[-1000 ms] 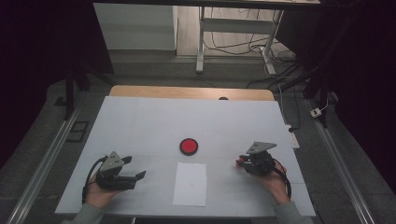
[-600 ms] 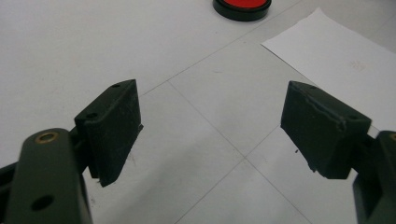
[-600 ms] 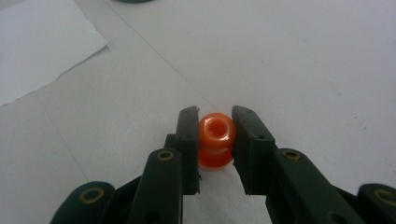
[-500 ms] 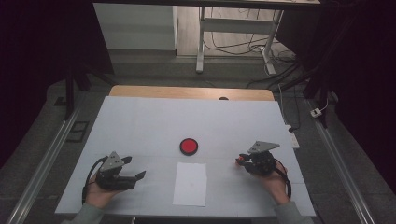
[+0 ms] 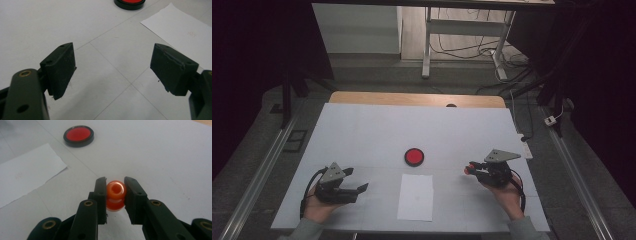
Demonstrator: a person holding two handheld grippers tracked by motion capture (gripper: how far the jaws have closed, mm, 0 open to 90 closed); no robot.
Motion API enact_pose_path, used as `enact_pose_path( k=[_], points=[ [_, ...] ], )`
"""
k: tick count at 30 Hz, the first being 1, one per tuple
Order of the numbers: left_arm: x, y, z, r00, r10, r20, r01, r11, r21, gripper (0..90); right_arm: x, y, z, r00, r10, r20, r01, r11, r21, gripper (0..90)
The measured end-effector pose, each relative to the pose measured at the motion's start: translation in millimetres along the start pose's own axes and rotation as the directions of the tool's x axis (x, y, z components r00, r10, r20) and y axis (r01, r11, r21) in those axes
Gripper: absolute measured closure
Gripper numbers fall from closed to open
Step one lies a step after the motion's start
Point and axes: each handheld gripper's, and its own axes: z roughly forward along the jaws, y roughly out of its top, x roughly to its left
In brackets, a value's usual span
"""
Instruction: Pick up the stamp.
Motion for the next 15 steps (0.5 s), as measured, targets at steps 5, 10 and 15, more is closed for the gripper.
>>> enact_pose_path(
  k=[5,10,15],
  points=[
    [-0.1,0.1,0.4,1.0000,0.000,0.000,0.000,1.0000,0.002,20.5,1.4,2.1,-3.1,0.9998,0.017,-0.014,-0.018,0.999,-0.036,72.9],
    [0.4,0.0,0.4,1.0000,-0.002,-0.003,0.002,1.0000,0.003,20.5,4.9,5.7,-4.6,0.9994,0.014,-0.031,-0.016,0.998,-0.060,73.0],
    [0.4,0.0,0.3,1.0000,-0.001,-0.004,0.001,1.0000,0.002,20.5,9.1,9.2,-6.9,0.9994,0.014,-0.033,-0.016,0.996,-0.084,72.9]
  ],
)
